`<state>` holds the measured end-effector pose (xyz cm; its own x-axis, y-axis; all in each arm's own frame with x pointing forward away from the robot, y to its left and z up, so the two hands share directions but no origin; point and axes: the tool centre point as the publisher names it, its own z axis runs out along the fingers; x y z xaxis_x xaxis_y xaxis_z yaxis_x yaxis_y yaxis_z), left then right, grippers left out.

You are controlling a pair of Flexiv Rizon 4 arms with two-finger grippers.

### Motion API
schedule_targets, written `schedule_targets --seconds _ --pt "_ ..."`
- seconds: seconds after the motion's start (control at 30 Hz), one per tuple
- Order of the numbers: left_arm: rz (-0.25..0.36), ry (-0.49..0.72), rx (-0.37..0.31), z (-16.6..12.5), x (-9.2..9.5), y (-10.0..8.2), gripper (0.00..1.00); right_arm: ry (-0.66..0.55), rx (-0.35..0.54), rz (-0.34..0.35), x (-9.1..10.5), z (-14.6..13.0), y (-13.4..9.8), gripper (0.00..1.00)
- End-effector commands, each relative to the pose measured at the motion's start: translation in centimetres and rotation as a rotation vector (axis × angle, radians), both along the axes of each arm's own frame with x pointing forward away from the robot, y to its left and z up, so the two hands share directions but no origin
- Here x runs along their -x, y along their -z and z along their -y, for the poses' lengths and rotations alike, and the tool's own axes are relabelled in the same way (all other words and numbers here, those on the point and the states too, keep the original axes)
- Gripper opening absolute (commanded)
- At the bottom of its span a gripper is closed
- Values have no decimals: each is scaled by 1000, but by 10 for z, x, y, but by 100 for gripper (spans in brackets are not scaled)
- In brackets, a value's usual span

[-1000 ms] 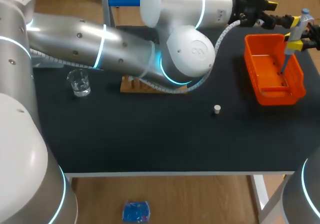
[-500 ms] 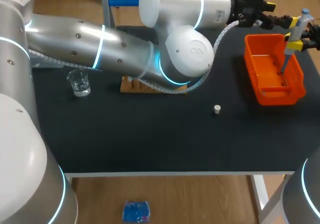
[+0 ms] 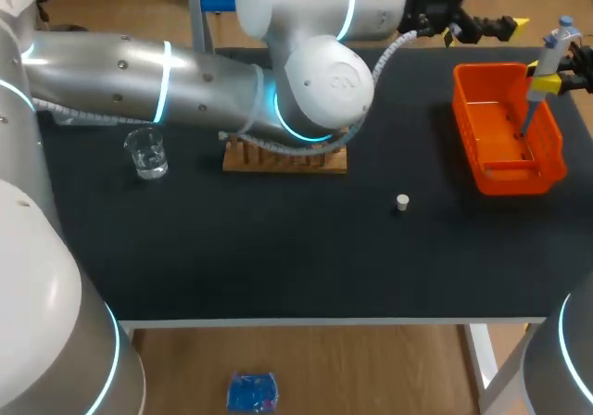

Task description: Invert the test tube, pick up the pipette, mount the tip to pipette, aspirate from beaker and dispense into the tube, eject the tip, return the pipette, and cap with the stopper.

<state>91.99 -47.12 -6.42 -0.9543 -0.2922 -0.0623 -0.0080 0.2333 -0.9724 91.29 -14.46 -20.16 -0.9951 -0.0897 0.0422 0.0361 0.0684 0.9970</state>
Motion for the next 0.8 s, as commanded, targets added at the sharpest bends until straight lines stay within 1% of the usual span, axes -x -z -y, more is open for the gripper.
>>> schedule_targets --seconds 0.03,0.1,0.13,0.27,0.33,0.37,0.4,0.43,0.5,0.53,0.6,0.63,0.8 --pt "-239 1157 56 -12 0 1 100 -2 3 0 -1 0 -1 0" --pt "-251 1169 55 -15 0 2 100 -2 3 0 -1 0 -1 0" --pt "-253 1178 71 -17 1 3 100 -2 3 0 -1 0 -1 0" --pt "-273 1187 97 -30 3 10 100 -2 3 0 -1 0 -1 0" --pt "-240 1212 127 -36 3 13 100 -2 3 0 -1 0 -1 0" --pt "-243 1222 118 -39 3 14 100 -2 3 0 -1 0 -1 0" --pt "-245 1223 120 -42 2 16 100 -2 3 0 -1 0 -1 0" --pt "-233 1253 132 -44 2 17 100 -2 3 0 -1 0 -1 0" --pt "-241 1266 128 -47 1 20 100 -2 3 0 -1 0 -1 0" --pt "-229 1292 140 -48 0 21 100 -2 3 0 -1 0 -1 0" --pt "-227 1305 148 -53 1 24 100 -2 3 0 -1 0 -1 0" --pt "-210 1332 162 -56 2 26 100 -2 3 0 -1 0 -1 0" --pt "-195 1334 197 -74 6 35 100 -2 3 0 -1 0 -1 0"
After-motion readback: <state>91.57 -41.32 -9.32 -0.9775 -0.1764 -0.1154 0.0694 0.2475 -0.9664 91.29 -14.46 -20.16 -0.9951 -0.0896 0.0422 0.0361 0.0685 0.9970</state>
